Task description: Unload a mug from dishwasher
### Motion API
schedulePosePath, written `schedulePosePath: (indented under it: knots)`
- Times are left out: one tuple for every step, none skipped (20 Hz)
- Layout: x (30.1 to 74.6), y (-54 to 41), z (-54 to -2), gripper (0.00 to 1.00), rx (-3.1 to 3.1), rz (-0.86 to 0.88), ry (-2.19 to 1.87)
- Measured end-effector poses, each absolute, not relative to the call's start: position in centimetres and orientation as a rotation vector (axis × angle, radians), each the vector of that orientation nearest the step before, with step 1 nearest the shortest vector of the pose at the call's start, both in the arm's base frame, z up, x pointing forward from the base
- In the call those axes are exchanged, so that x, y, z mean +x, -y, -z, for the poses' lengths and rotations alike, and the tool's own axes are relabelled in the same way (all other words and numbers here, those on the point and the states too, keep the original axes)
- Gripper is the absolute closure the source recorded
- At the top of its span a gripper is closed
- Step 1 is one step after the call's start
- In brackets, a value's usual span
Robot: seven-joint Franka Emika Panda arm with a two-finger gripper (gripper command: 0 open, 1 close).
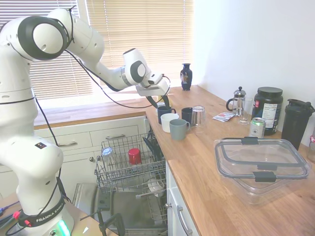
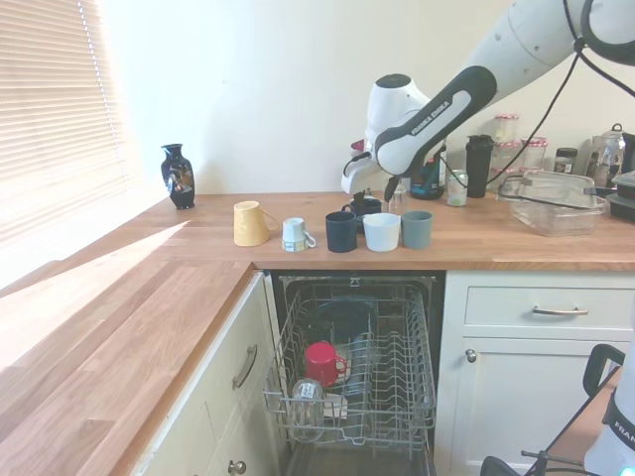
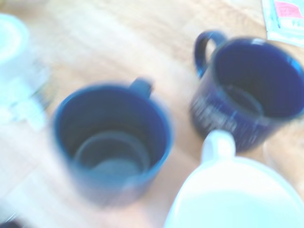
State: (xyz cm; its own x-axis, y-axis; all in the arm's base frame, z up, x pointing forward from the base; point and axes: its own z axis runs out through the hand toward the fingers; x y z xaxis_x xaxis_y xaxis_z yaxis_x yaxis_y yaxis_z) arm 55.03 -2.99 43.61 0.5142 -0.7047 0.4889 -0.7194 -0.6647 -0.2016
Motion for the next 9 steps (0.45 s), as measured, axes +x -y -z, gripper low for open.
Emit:
schedulePosePath:
  knots:
    - [53.6,2.2,-43.3,0.00,2.713,-0.870,1.265]
    - [52.1,1.5,-43.0,0.00,2.711,-0.880,1.260]
    - [50.6,0.9,-42.9,0.00,2.710,-0.888,1.257]
    - [49.2,0.3,-42.8,0.00,2.719,-0.896,1.253]
    - [47.9,-0.4,-42.9,0.00,2.729,-0.902,1.241]
    - [46.8,-0.9,-43.0,0.00,2.732,-0.914,1.231]
    - [45.8,-1.5,-43.3,0.00,2.731,-0.930,1.222]
    - [45.0,-2.0,-43.6,0.00,2.730,-0.947,1.212]
    - [44.3,-2.4,-43.9,0.00,2.728,-0.962,1.209]
